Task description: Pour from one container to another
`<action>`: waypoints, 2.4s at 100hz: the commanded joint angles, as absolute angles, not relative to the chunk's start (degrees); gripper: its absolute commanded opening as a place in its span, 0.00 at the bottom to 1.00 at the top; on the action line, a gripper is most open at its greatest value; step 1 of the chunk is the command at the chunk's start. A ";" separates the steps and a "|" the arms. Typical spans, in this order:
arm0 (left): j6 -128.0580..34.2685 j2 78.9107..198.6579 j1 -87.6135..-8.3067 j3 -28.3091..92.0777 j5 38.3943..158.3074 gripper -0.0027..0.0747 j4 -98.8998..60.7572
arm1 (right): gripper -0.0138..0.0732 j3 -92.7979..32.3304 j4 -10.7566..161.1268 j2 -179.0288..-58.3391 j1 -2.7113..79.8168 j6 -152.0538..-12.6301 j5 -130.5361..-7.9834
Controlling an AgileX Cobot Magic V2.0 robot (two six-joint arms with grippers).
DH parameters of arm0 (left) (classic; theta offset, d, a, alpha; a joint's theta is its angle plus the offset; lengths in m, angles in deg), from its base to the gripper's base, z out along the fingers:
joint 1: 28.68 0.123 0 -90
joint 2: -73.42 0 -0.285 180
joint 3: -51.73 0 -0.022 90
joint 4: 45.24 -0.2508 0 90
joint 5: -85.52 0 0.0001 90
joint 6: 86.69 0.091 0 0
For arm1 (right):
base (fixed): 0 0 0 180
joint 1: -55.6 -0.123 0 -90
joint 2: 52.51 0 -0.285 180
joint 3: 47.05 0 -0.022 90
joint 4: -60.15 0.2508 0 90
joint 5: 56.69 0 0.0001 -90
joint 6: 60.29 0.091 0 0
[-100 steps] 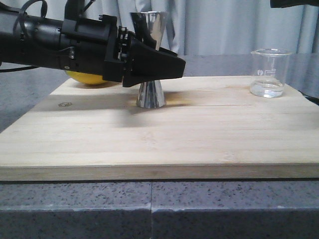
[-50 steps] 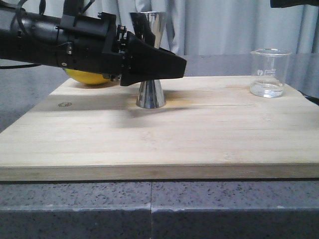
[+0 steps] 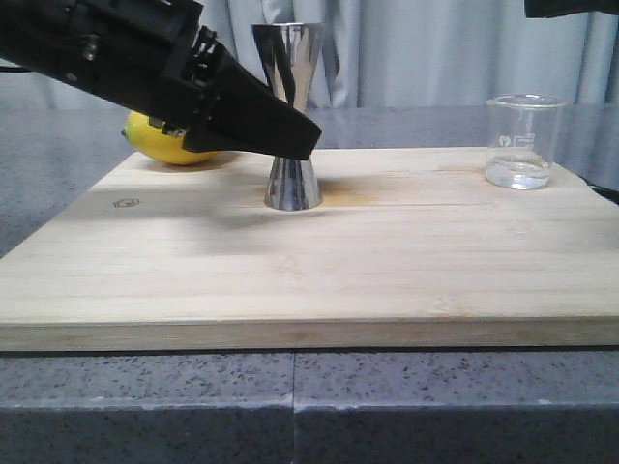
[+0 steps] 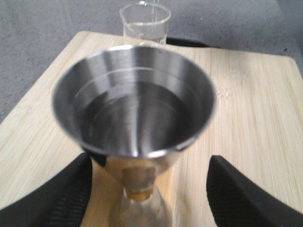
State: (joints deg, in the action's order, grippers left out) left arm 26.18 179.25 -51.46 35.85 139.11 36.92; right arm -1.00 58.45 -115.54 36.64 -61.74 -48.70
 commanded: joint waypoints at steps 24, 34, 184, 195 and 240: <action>8.85 168.96 -48.37 37.35 136.61 0.65 23.48 | 0.83 -3.17 58.26 -114.48 36.96 -61.72 -48.36; 2.17 165.50 -47.04 37.35 136.61 0.65 16.69 | 0.83 -4.04 60.15 -114.48 36.96 -61.72 -52.15; -80.45 117.62 -34.90 23.04 137.02 0.25 -38.67 | 0.83 -17.13 57.72 -96.04 44.80 -56.19 -102.95; -80.45 117.62 -34.90 23.04 136.93 0.22 -38.67 | 0.74 -17.13 57.44 -96.04 44.80 -56.19 -103.20; -80.45 117.62 -34.90 23.04 136.69 0.04 -37.14 | 0.08 -17.13 57.44 -96.04 44.80 -56.19 -103.20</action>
State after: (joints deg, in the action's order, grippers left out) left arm -79.85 117.69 -35.05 21.58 140.71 -38.75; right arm -15.72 58.37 -96.15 44.38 -56.12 -106.57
